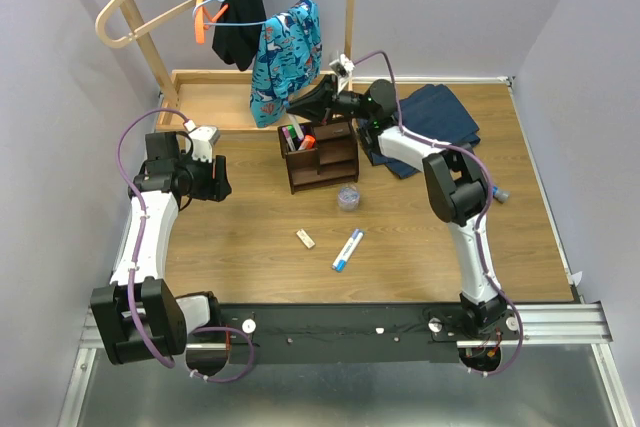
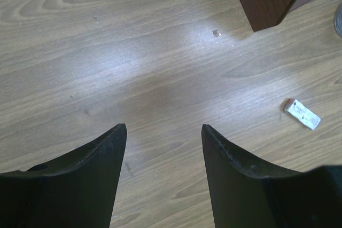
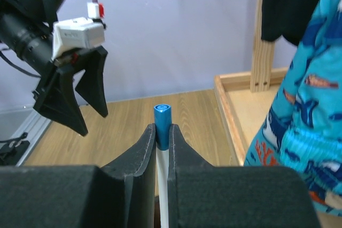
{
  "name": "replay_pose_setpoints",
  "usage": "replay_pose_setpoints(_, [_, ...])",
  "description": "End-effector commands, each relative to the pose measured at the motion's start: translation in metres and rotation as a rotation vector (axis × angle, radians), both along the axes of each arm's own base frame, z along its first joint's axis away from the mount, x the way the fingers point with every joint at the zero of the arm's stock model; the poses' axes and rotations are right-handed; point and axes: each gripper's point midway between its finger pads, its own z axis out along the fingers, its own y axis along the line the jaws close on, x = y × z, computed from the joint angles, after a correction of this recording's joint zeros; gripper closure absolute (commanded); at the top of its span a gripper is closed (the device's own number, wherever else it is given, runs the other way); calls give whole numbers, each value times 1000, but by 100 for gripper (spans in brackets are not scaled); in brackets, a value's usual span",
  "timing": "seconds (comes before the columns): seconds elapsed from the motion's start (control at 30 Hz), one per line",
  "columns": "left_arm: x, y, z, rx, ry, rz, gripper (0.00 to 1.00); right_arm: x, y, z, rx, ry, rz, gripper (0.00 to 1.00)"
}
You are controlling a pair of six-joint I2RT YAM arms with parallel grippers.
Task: Sort the stationery into containers
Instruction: Place the pen in the storage box, then pick up the pen from the center of the board.
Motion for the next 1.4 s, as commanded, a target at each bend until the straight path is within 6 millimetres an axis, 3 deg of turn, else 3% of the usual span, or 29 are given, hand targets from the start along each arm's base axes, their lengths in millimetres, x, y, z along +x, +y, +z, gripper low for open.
replay_pose_setpoints(0.0, [3, 5, 0, 20, -3, 5, 33, 1, 4, -35, -27, -43, -5, 92])
replay_pose_setpoints(0.27, [4, 4, 3, 13, -20, 7, 33, -3, -3, -79, -132, -45, -38, 88])
replay_pose_setpoints(0.33, [3, 4, 6, 12, -31, 8, 32, -5, -6, -79, -145, -51, -57, 80])
replay_pose_setpoints(0.43, [3, 2, 11, 6, -51, 7, 32, -6, -10, -70, -150, -73, -86, 63])
replay_pose_setpoints(0.6, [2, -3, 19, -28, -88, 12, 33, -13, -24, -23, -167, -141, -156, 54])
replay_pose_setpoints(0.67, [4, -5, 27, -38, -124, 13, 32, -19, -30, -19, -210, -128, -168, 52])
replay_pose_setpoints(0.7, [2, -6, 27, -51, -125, 21, 32, -24, -37, 0, -213, -180, -193, 51])
replay_pose_setpoints(0.77, [-2, -13, 33, -80, -148, 6, 32, -37, -46, -5, -286, -135, -182, 51])
replay_pose_setpoints(0.83, [-9, -19, 34, -113, -157, 6, 32, -63, -60, 4, -329, -205, -145, 51])
replay_pose_setpoints(0.87, [-12, -22, 34, -130, -158, -1, 33, -81, -67, -18, -411, -144, -99, 50])
replay_pose_setpoints(0.93, [-18, -25, 34, -141, -175, 0, 32, -107, -84, -27, -495, -263, -21, 51])
replay_pose_setpoints(0.97, [-20, -26, 33, -143, -178, 0, 32, -135, -99, -56, -606, -161, 64, 51])
replay_pose_setpoints(1.0, [-23, -27, 32, -150, -176, -1, 32, -141, -108, -68, -664, -301, 112, 51])
replay_pose_setpoints(1.03, [-24, -28, 35, -153, -189, -3, 32, -152, -116, -81, -723, -319, 160, 51])
replay_pose_setpoints(1.07, [-26, -29, 35, -157, -191, -5, 32, -183, -132, -105, -825, -246, 262, 51])
replay_pose_setpoints(1.1, [-27, -30, 34, -162, -190, -6, 32, -186, -142, -119, -894, -351, 313, 52])
replay_pose_setpoints(1.17, [-27, -31, 38, -167, -202, -5, 32, -214, -159, -147, -992, -333, 430, 55])
replay_pose_setpoints(1.2, [-28, -31, 37, -169, -202, -4, 32, -216, -166, -157, -1040, -378, 457, 55])
replay_pose_setpoints(1.3, [-29, -31, 39, -166, -208, -3, 32, -237, -172, -181, -1118, -441, 543, 56])
replay_pose_setpoints(1.37, [-32, -30, 42, -158, -214, 0, 32, -244, -164, -187, -1113, -482, 567, 56])
